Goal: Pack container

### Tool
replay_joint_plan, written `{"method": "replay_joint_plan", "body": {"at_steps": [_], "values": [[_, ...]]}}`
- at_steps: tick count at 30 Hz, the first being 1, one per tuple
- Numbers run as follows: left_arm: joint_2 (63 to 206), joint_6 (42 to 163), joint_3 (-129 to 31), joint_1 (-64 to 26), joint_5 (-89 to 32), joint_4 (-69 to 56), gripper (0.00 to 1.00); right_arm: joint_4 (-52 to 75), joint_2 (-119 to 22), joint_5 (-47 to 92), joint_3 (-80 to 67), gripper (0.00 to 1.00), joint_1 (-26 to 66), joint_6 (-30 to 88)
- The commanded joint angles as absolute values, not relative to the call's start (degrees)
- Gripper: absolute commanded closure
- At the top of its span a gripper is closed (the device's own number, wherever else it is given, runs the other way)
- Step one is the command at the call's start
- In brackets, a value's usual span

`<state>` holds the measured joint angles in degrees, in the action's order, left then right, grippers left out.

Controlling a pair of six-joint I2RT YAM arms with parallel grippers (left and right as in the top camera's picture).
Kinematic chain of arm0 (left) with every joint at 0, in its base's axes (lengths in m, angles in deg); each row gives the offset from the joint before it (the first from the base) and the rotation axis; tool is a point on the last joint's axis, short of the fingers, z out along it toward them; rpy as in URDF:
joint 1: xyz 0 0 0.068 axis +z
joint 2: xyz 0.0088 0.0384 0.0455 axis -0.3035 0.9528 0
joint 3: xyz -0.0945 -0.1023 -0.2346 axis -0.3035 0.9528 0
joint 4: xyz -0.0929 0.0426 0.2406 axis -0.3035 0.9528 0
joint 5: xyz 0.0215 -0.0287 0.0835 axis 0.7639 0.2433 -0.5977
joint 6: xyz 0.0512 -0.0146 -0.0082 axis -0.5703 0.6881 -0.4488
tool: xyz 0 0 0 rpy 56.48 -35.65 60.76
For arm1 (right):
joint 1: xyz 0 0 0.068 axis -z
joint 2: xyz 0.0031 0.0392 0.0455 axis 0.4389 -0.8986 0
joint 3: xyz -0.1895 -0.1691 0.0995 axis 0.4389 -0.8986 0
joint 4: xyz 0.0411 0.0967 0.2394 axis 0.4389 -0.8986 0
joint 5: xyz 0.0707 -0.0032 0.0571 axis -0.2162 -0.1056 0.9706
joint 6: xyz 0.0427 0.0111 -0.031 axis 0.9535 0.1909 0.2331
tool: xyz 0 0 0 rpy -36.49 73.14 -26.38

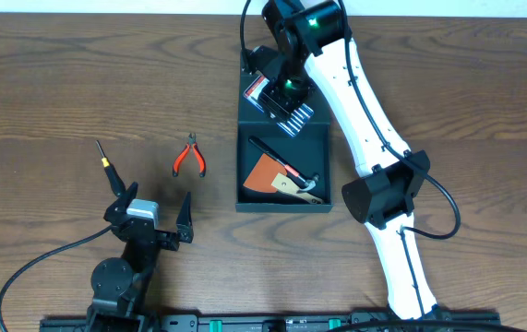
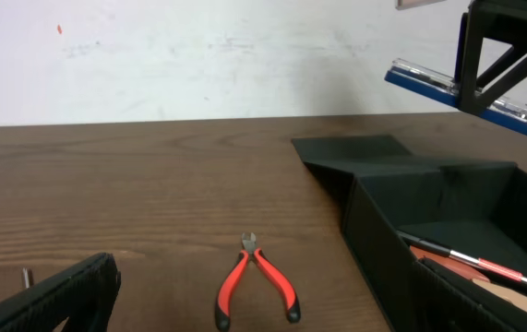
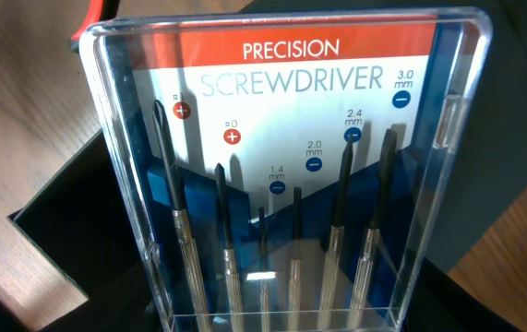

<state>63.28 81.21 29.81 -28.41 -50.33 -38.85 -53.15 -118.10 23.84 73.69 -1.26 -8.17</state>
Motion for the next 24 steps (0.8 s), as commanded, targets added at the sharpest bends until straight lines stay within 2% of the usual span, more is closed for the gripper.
{"method": "replay_joint_plan", "body": {"at_steps": [1,11,24], "values": [[62.9,81.5,30.7,-28.7,-49.1,-36.8,0.01,-53.4,-118.7,25.3,71.9,0.65,-1.8,-10.2],[62.9,81.5,30.7,-28.7,-49.1,-36.8,0.01,-53.4,-118.7,25.4,68.7,0.66,-1.9,-10.1],[62.9,81.5,30.7,-28.7,-49.1,-36.8,0.02,-53.4,-118.2,27.0,66.6,0.63,-3.9,-11.5]]}}
